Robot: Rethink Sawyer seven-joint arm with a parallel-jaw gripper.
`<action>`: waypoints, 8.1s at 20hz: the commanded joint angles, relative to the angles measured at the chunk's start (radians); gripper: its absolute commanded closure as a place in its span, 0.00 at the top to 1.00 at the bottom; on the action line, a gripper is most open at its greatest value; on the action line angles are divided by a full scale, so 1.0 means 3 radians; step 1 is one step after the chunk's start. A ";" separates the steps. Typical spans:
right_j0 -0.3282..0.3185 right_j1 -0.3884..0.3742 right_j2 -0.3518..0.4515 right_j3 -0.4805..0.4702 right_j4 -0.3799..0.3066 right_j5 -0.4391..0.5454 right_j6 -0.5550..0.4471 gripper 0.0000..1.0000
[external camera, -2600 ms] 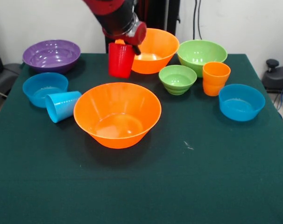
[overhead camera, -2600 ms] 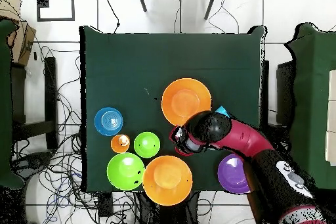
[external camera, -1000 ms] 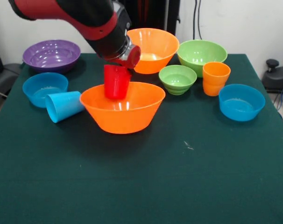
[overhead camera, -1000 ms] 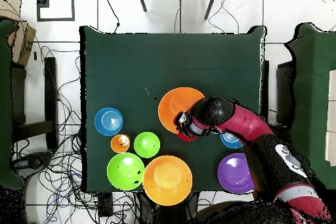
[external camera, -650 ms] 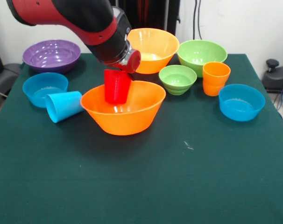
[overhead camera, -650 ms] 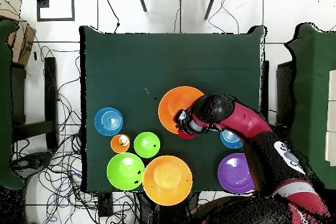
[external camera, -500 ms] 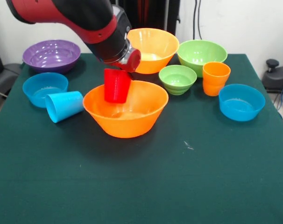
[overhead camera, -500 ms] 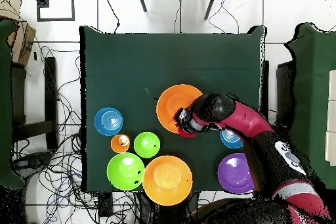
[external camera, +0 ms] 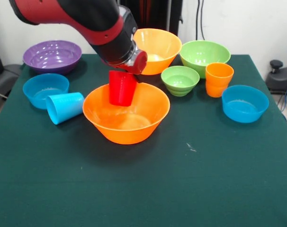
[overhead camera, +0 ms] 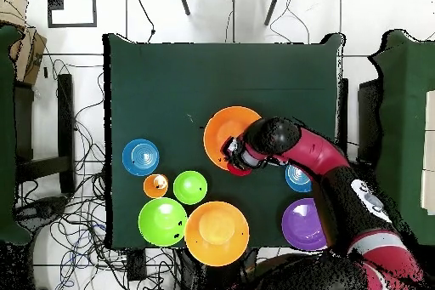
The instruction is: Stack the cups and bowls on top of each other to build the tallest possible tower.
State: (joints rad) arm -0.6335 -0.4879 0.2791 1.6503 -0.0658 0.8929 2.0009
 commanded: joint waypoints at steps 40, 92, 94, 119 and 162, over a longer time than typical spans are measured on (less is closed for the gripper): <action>0.0032 -0.0219 0.0119 -0.0117 -0.0031 -0.0287 -0.0038 1.00; 0.0276 -0.0243 -0.0089 0.0038 -0.0401 -0.1235 -0.0052 0.00; 0.0264 -0.0283 -0.0078 0.0058 -0.0353 -0.1120 -0.0043 0.00; 0.0690 -0.0090 -0.0547 -0.0254 -0.0707 -0.1478 0.0141 1.00; 0.1406 -0.0155 -0.1143 -0.0322 -0.0516 -0.1422 0.0457 1.00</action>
State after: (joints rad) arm -0.2273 -0.5861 -0.0870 1.6023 -0.2215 0.5335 2.0009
